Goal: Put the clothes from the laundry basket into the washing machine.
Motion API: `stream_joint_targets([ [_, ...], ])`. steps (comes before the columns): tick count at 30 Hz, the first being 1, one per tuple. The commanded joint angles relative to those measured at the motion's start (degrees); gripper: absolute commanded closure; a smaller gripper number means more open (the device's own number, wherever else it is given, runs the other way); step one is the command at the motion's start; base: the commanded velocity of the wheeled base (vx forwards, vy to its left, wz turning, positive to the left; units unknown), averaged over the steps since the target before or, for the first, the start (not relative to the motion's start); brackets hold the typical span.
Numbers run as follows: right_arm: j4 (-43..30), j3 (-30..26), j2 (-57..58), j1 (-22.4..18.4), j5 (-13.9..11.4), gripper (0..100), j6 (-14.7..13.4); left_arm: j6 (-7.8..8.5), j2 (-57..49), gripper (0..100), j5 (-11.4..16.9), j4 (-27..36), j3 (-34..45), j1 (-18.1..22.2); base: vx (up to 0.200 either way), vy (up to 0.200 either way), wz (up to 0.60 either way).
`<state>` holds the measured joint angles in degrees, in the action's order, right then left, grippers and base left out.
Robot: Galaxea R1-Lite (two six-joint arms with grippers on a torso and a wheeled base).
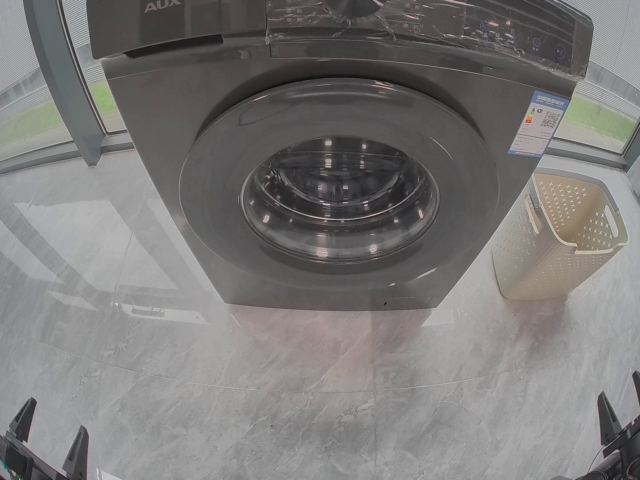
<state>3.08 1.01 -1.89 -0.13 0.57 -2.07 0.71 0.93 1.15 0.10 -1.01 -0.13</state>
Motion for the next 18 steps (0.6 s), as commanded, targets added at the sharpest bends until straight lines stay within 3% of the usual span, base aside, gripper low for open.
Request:
stream_joint_targets([
  [1,-1.9,-1.0,1.9,-0.3,1.0,0,-0.1,0.0,-0.8,0,0.0,0.0,0.9,0.0,0.0,0.0,0.0],
  [7,-2.1,-1.0,1.9,-0.4,1.0,0,-0.6,0.0,-0.8,0,0.0,0.0,0.9,0.0,0.0,0.0,0.0],
  [11,-2.6,-1.0,1.9,0.0,-0.7,0,2.2,-0.62,-0.8,0,-0.4,0.0,0.9,0.0,0.0,0.0,0.0],
  [18,-2.6,-1.0,1.9,0.0,-1.6,0,2.7,-0.27,-0.8,0,-0.4,-0.1,0.9,0.1,0.0,0.0,0.0],
])
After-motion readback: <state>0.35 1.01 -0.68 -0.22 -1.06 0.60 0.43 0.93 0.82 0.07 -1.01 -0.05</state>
